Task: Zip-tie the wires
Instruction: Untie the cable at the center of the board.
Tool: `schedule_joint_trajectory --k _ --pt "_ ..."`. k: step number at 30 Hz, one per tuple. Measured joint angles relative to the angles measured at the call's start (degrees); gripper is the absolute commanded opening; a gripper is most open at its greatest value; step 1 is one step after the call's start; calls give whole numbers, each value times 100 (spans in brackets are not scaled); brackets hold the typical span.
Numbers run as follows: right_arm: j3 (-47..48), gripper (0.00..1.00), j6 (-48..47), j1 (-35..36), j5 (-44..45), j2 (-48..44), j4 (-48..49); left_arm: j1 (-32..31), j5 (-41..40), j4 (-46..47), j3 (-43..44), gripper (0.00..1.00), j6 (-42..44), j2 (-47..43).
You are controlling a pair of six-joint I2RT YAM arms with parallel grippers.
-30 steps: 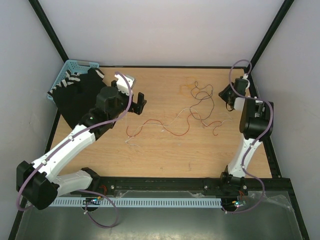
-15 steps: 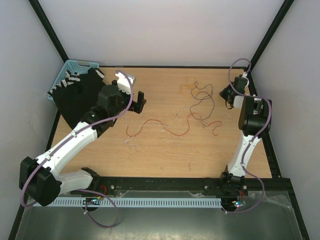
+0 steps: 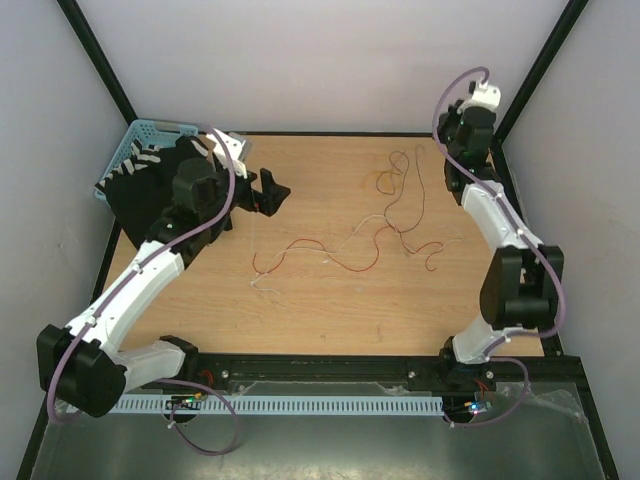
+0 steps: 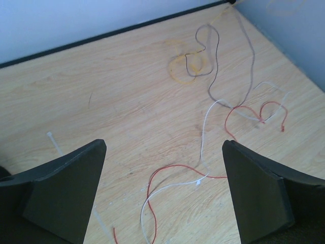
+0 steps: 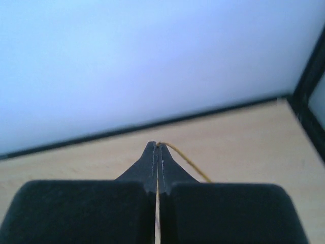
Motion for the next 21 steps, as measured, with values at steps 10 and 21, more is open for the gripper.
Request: schedule_joint_trajectory --k 10,21 --pt "1196 0 -1086 289 730 -522 -197 227 629 129 208 99 -175 -254" --pt "-35 0 -896 358 667 -1207 -251 317 911 149 232 99 -391 -249"
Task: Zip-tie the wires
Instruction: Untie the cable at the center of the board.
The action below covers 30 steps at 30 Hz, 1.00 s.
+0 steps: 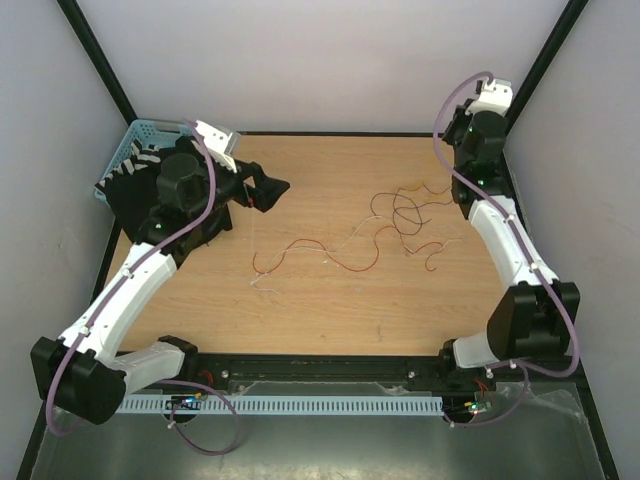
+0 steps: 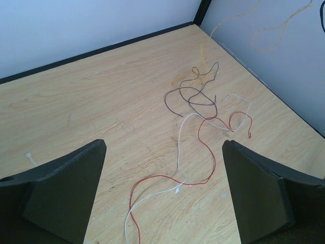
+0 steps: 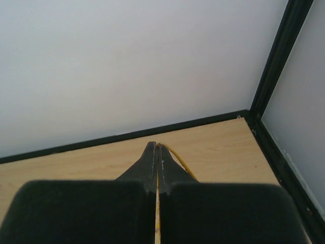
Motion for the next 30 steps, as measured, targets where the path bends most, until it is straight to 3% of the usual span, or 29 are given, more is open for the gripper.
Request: schedule_joint_trajectory --k 8,17,24,30 --pt "-313 0 -199 575 181 -861 11 0 160 2 0 99 -203 50" --pt "892 0 -693 1274 345 -278 -114 -70 636 293 144 99 -369 667" --pt "2463 0 -988 1381 420 627 -608 -551 990 1342 769 99 -352 2531" --pt "3239 0 -1143 1373 409 1093 -1080 -1113 898 2306 1991 99 -503 4638"
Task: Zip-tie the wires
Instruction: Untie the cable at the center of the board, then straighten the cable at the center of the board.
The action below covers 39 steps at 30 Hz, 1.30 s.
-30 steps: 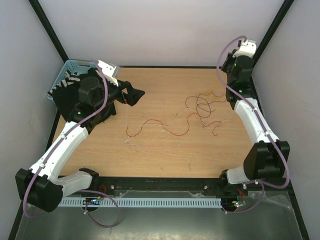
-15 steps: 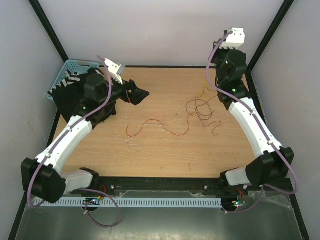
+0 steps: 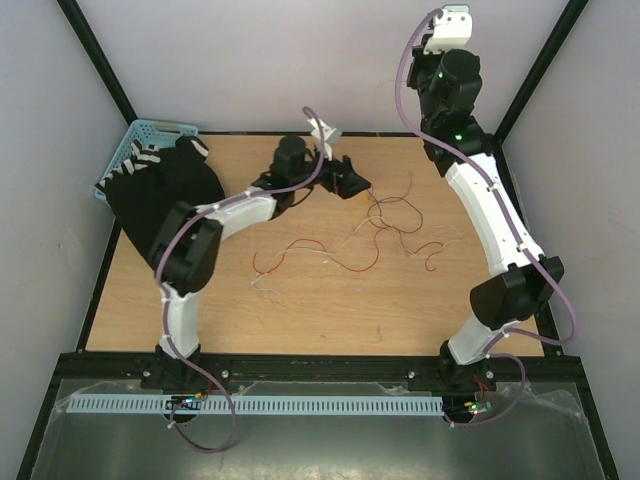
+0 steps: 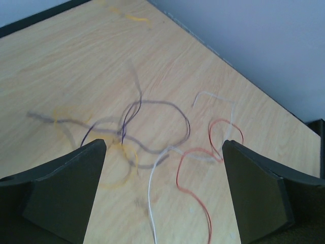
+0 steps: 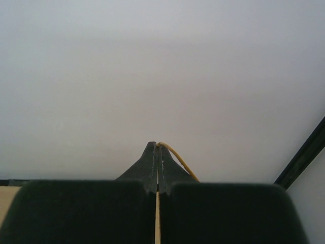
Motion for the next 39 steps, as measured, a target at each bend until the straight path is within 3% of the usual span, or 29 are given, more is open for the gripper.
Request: schedule_joint_trajectory --k 7,13,19,27,33,39 --pt "863 0 -192 0 -46 304 -546 -387 -299 435 1567 99 -46 1561" --pt "1322 0 -337 0 -72 20 -684 -385 -496 625 1565 99 -15 1700" --pt "505 0 -225 0 -240 -946 -776 -197 -413 807 4 99 17 584" --pt "-575 0 431 -4 -975 -1786 -981 -39 -605 1296 -2199 99 -175 -1932" --pt "-1377 0 1040 -4 -1725 -2262 -1134 -382 -741 1569 -2778 99 -435 -3029" --pt "-2127 0 1735 -4 -2367 -2857 -999 -1132 -1239 1598 -2909 99 -326 -3073"
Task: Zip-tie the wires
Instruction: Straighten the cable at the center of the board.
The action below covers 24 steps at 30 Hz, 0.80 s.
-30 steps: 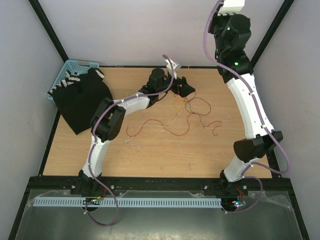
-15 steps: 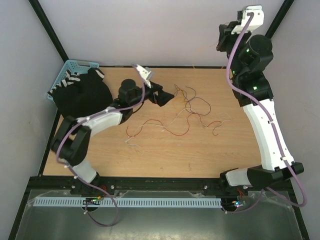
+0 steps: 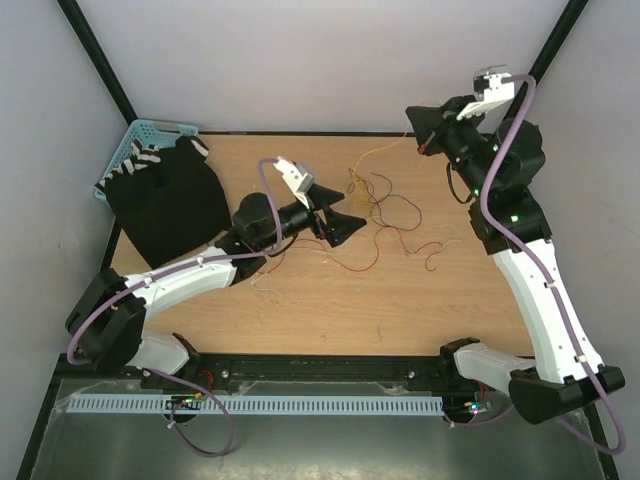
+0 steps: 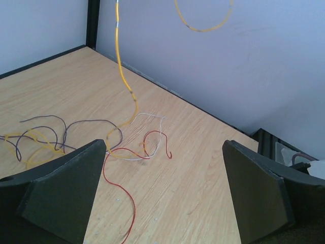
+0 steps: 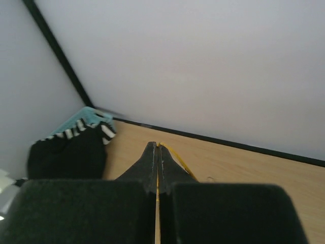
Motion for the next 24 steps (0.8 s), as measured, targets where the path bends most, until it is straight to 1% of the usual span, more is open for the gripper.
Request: schedule_joint_trajectory --k 3,6,8,10,11,13,14,17,19,23,24 --pt "-249 0 289 0 -275 -227 118 -221 -343 2 -2 99 136 94" --pt "-431 0 516 0 -546 -367 240 -275 -758 57 0 98 295 203" --pt "-538 0 678 0 -715 -428 328 -280 -927 120 0 95 378 295" --pt "-627 0 822 0 -837 -487 391 -291 -1023 160 13 89 426 424" --pt "-667 0 879 0 -885 -516 422 -291 -1043 173 15 85 452 501" --pt "-730 0 962 0 -940 -586 470 -297 -1001 173 17 71 487 634" --pt "-739 0 979 0 -942 -619 476 -304 -949 173 17 63 498 693" --pt "-739 0 988 0 -894 -715 503 -326 -704 168 17 36 522 828" --pt "-739 0 984 0 -848 -774 514 -339 -562 170 17 22 529 857" --pt "-745 0 979 0 -774 -820 518 -339 -446 280 11 3 570 852" --pt "-758 0 973 0 -745 -820 514 -339 -437 295 2 0 595 844"
